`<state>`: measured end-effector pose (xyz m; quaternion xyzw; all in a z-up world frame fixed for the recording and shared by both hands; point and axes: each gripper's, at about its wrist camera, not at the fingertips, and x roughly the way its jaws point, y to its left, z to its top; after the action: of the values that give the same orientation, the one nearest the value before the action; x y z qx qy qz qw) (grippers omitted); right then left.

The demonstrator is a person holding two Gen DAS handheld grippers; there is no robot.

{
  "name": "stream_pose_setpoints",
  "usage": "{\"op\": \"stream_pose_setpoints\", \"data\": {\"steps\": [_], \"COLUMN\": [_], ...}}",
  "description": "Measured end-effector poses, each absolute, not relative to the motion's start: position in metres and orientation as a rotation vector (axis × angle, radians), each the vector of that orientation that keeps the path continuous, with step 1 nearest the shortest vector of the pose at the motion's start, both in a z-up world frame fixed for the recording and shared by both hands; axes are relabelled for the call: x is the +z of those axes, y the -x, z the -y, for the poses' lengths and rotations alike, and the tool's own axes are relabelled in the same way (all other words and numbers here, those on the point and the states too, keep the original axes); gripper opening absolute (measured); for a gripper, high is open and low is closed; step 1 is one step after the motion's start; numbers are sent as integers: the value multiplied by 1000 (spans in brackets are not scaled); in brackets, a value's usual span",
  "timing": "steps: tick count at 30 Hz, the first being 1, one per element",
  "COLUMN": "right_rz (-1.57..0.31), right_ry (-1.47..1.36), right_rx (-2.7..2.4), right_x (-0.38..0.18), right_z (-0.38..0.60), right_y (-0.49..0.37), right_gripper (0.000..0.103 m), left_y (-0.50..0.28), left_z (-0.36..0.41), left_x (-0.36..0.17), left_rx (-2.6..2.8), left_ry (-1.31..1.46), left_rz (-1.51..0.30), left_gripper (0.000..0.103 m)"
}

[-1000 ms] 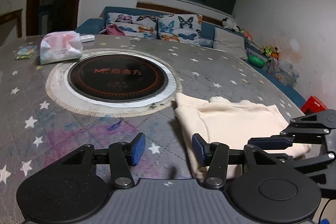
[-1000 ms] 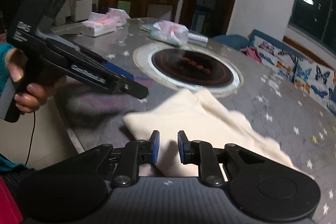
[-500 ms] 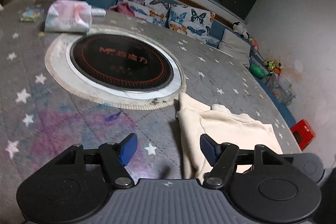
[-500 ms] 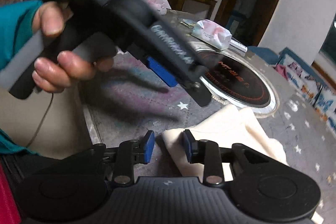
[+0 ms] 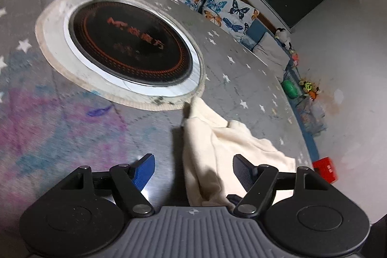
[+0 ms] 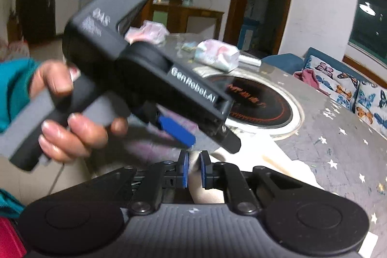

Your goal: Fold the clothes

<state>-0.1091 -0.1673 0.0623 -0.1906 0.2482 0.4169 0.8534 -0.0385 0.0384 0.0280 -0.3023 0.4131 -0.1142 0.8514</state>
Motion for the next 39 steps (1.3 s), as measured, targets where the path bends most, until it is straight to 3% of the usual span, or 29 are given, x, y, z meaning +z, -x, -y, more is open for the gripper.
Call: {"op": "stream_pose_setpoints", "data": {"steps": [6, 9, 11, 14, 16, 27, 33, 35, 39], "right_rz": [-496, -485, -481, -474, -480, -509, -539, -548, -585], "right_ry": [345, 328, 320, 308, 313, 283, 227, 214, 175], "right_rx": [875, 879, 882, 886, 890, 825, 612, 534, 413], "right_x": [73, 75, 76, 78, 77, 78, 78, 75, 65], "right_z": [183, 189, 192, 197, 197, 225, 273, 289, 318], "right_y": [109, 111, 112, 114, 115, 113, 94, 86, 72], "right_gripper": [8, 8, 8, 8, 8, 14, 25, 33, 33], "left_y": [26, 22, 19, 20, 21, 24, 25, 25, 25], "left_z": [-26, -23, -21, -19, -18, -15, -13, -12, -11], "left_x": [24, 20, 15, 9, 7, 6, 7, 8, 8], "left_rx": [-237, -238, -244, -251, -250, -253, -251, -249, -247], "left_ry": [711, 753, 783, 810, 811, 783, 766, 761, 750], "left_rz": [-897, -918, -933, -943, -940, -923, -918, -917, -912], "left_gripper": [69, 53, 37, 24, 21, 19, 19, 20, 20]}}
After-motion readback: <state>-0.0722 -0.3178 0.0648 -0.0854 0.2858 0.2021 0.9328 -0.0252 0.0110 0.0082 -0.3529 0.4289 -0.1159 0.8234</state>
